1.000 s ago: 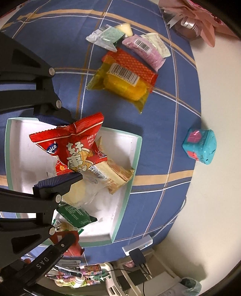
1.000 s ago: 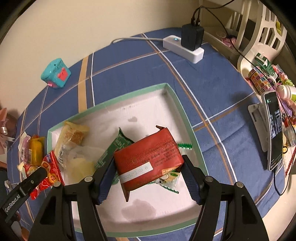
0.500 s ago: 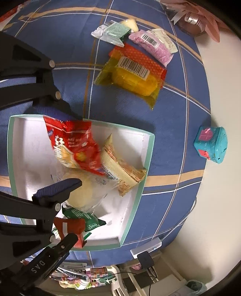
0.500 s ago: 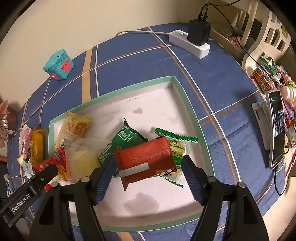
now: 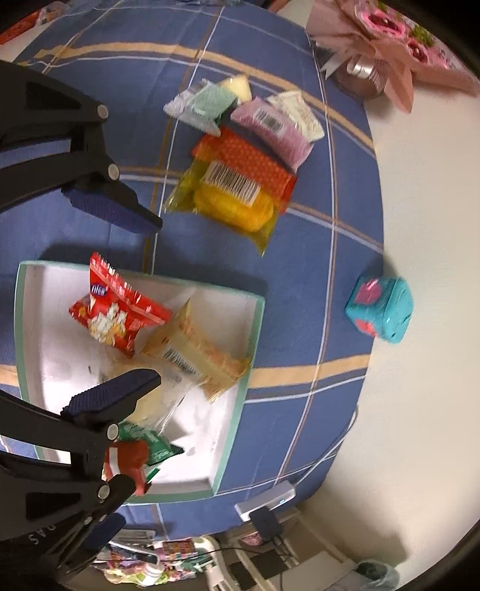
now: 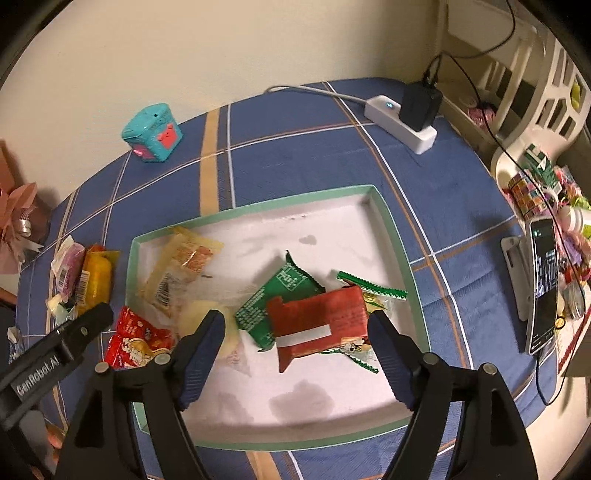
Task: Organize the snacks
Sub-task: 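Move both open tools back over the snack pile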
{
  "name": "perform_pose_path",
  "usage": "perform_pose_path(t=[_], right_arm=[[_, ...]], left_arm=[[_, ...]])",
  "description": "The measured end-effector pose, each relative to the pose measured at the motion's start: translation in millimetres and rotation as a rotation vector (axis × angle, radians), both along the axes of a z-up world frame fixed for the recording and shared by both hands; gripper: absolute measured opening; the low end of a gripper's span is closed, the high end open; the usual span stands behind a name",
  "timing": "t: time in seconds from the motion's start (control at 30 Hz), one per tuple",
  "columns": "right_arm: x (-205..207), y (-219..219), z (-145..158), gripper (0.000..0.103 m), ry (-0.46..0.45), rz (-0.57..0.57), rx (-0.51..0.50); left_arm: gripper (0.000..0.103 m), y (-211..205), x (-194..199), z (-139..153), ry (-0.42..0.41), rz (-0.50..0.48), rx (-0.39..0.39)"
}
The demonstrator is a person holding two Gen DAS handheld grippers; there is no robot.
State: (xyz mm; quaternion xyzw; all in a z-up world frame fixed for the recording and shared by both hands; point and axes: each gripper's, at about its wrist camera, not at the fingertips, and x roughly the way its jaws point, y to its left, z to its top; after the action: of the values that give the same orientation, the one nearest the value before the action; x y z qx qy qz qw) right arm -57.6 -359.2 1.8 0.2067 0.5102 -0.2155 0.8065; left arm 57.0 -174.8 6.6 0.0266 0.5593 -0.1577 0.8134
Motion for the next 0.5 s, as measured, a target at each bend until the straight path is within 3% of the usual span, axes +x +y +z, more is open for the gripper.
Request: perform_pose_path(t=[0.17, 0.23, 0.3, 0.5], right_arm=[[4, 5, -2, 0.080, 0.008, 0.013, 0.000], [5, 6, -5, 0.083, 0.013, 0.017, 0.000], [6, 8, -6, 0.092, 0.013, 0.014, -0.004], [7, 10, -7, 0.099, -0.013, 0.006, -0.004]], left_arm=[[0.079, 15, 6, 4, -0.032, 0.049, 0.036], [0.087, 22, 9, 2, -0.045, 0.069, 0.066], [0.103, 29, 11, 0, -0.059, 0.091, 0.098], [0.103, 46, 17, -6, -0.073, 0.136, 0.149]])
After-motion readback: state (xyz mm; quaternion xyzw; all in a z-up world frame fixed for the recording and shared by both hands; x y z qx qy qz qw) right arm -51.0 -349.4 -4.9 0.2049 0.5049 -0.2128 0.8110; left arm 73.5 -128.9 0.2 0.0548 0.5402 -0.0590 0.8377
